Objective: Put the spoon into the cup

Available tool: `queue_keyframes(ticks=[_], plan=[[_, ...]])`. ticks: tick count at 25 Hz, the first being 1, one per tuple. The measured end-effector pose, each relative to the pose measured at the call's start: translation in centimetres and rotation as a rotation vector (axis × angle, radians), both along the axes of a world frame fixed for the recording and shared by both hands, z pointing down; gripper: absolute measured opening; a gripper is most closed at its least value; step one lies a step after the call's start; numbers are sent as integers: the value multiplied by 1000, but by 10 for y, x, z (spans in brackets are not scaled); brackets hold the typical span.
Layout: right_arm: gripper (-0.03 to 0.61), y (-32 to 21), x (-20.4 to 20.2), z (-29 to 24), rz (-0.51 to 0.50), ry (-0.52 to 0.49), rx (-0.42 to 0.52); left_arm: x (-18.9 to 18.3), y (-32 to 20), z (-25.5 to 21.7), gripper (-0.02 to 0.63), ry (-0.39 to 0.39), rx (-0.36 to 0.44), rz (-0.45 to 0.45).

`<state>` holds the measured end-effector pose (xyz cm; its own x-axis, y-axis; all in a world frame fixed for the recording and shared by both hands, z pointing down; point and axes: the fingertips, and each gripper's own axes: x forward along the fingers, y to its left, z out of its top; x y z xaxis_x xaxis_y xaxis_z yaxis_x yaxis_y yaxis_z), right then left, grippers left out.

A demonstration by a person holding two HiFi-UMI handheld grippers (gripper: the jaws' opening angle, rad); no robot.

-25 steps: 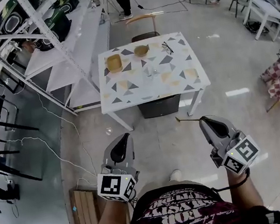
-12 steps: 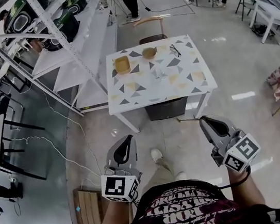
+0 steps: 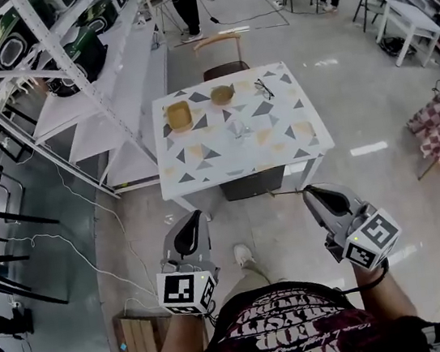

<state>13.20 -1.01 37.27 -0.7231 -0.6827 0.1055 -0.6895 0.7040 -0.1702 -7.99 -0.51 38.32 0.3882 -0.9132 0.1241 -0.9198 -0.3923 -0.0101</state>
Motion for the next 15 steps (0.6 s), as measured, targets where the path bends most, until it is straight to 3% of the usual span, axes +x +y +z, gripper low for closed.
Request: queue_keyframes(ticks=[7, 15], plan=[[35, -39, -20, -12, -24, 25, 17, -19, -45, -10, 0, 1, 28, -28], [35, -75, -34, 5, -22, 29, -23, -27, -78, 9, 0, -4, -13, -24]])
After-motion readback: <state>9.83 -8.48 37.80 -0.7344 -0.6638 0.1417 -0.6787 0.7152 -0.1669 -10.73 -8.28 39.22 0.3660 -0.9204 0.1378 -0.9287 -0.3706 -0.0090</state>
